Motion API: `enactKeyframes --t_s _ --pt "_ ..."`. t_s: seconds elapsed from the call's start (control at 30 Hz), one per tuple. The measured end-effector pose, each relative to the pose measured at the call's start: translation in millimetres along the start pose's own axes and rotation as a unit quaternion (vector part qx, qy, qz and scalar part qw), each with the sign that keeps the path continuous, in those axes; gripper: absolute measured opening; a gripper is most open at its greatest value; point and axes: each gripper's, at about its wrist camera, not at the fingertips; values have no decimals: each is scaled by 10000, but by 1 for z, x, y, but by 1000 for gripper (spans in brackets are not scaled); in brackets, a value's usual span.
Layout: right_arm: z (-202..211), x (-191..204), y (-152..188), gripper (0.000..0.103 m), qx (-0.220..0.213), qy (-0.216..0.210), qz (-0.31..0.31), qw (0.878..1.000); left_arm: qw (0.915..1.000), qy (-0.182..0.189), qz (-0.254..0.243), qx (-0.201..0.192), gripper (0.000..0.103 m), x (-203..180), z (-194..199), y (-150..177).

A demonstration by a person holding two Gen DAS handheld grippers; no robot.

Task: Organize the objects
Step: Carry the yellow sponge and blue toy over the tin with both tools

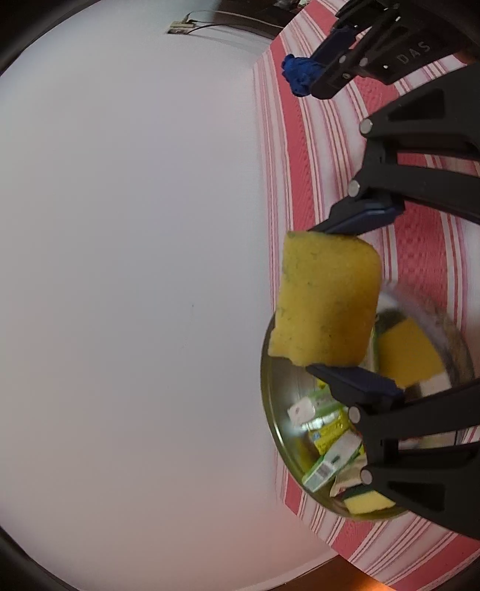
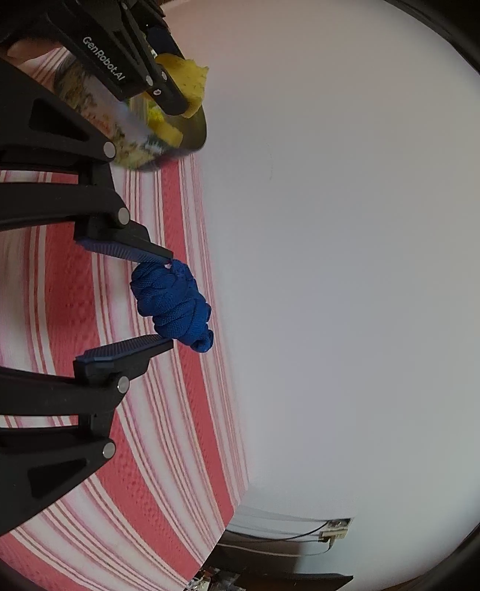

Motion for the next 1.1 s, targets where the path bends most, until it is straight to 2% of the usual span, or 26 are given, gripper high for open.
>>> enactKeyframes --t_s 0.53,0.87,1.1 --pt "7 79 -16 43 -177 -761 407 9961 9983 -427 401 80 63 74 -5 -11" --pt "-1 117 -23 43 -220 -1108 665 9914 9961 -640 587 153 63 100 -13 -14" --pt "-15 133 -25 43 -87 -1238 698 9898 9936 -812 706 329 63 115 -19 -14"
Point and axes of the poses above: each gripper's, at about its wrist camera, not at the fingertips, and z roughly against the way its jaws point, x to its left, y to its underside, and after that the axes turned 4 degrees about y, right-handed
